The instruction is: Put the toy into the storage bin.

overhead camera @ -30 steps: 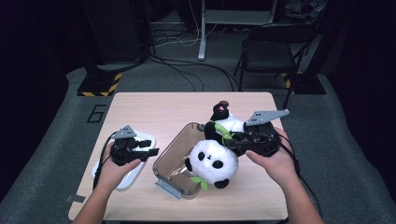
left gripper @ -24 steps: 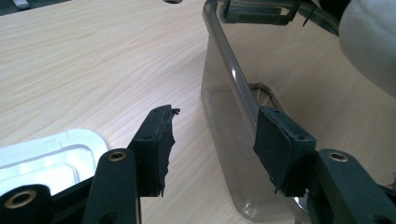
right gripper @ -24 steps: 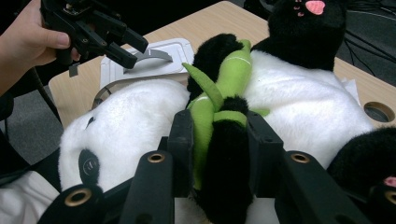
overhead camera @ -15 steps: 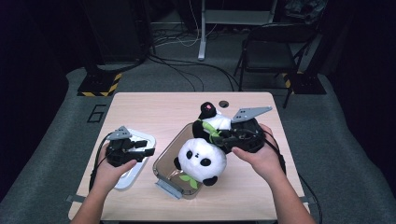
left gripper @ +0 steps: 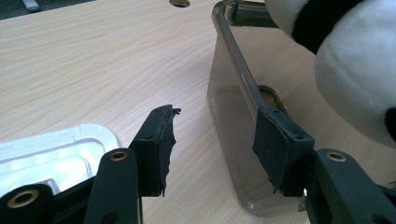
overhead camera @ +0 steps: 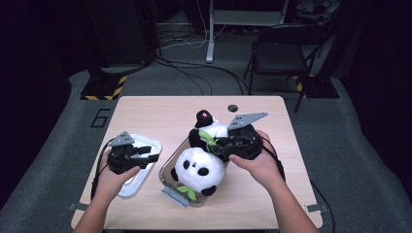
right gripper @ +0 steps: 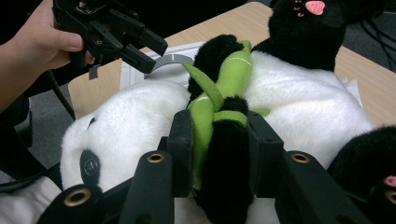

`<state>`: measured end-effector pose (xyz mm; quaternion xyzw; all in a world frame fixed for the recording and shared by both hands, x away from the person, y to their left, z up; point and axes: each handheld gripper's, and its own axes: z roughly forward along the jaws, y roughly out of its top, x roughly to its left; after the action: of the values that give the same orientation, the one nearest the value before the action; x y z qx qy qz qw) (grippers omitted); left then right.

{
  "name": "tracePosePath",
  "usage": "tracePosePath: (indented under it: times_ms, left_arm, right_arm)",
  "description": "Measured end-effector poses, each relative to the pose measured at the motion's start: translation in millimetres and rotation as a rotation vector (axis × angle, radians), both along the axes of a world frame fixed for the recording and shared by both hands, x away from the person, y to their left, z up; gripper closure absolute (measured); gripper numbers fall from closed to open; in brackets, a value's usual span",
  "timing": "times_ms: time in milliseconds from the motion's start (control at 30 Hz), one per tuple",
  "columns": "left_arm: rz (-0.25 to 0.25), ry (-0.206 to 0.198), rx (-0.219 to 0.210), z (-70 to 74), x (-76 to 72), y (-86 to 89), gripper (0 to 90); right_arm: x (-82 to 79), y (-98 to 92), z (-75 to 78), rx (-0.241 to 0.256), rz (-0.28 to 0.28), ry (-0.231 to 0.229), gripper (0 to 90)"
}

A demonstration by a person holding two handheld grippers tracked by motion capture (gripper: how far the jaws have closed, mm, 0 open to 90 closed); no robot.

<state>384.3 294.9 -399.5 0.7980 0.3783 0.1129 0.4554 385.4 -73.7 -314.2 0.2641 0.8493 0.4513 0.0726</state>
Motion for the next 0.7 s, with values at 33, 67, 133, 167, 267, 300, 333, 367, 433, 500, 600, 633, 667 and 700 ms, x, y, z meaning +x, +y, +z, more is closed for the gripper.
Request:
tracePosePath:
  times_ms: [33,67,133,167,267,300,333,367,433,500,600,633,667,700]
  left_arm:
    - [-0.001,0.001,0.002,0.0,-0.1,0.1,47.6]
    - [0.001,0.002,0.002,-0.1,-0.3,0.3,47.7]
    - [0.004,0.001,-0.001,-0.2,-0.3,0.8,47.7]
    - [0.005,-0.001,-0.003,-0.2,-0.4,1.0,47.7]
    - [0.004,-0.004,-0.002,0.1,-0.5,1.7,47.7]
    - [0.005,-0.003,-0.002,0.1,-0.7,1.7,47.7]
    - [0.005,-0.004,-0.001,0.1,-0.7,1.7,47.7]
    - [0.004,-0.004,-0.001,0.1,-0.8,1.6,47.7]
    - [0.003,-0.004,0.001,0.0,-0.7,1.4,47.7]
    - [0.004,-0.002,0.0,0.0,-0.9,0.8,47.7]
    - [-0.002,-0.004,0.002,0.2,-1.1,-0.3,47.8]
    - [-0.003,-0.004,0.0,0.2,-1.2,-0.8,47.8]
    - [-0.003,-0.006,0.002,0.1,-1.3,-1.4,47.8]
    - [-0.003,-0.006,0.001,0.1,-1.5,-2.2,47.7]
  right_arm:
    - [0.7,1.7,-1.0,0.001,0.004,0.0,66.9]
    - [1.4,3.3,-1.8,-0.001,0.009,0.001,66.9]
    - [1.7,6.6,-3.2,-0.002,0.01,0.01,66.9]
    - [2.3,8.1,-4.1,-0.005,0.013,0.007,66.9]
    - [2.7,12.4,-6.7,-0.009,0.014,0.01,66.8]
    - [3.0,13.7,-7.8,-0.009,0.016,0.011,66.7]
    - [3.1,15.4,-9.7,-0.01,0.015,0.015,66.7]
    - [3.8,16.1,-10.8,-0.009,0.021,0.012,66.6]
    - [4.0,18.5,-13.9,-0.008,0.022,0.021,66.6]
    - [5.0,21.2,-17.4,-0.014,0.025,0.023,66.4]
    - [6.2,23.1,-20.8,-0.021,0.016,0.032,66.3]
    - [7.0,23.0,-21.7,-0.023,0.014,0.037,66.2]
    - [7.6,23.1,-22.9,-0.025,0.011,0.037,66.2]
    - [8.0,23.1,-24.1,-0.034,0.008,0.034,66.1]
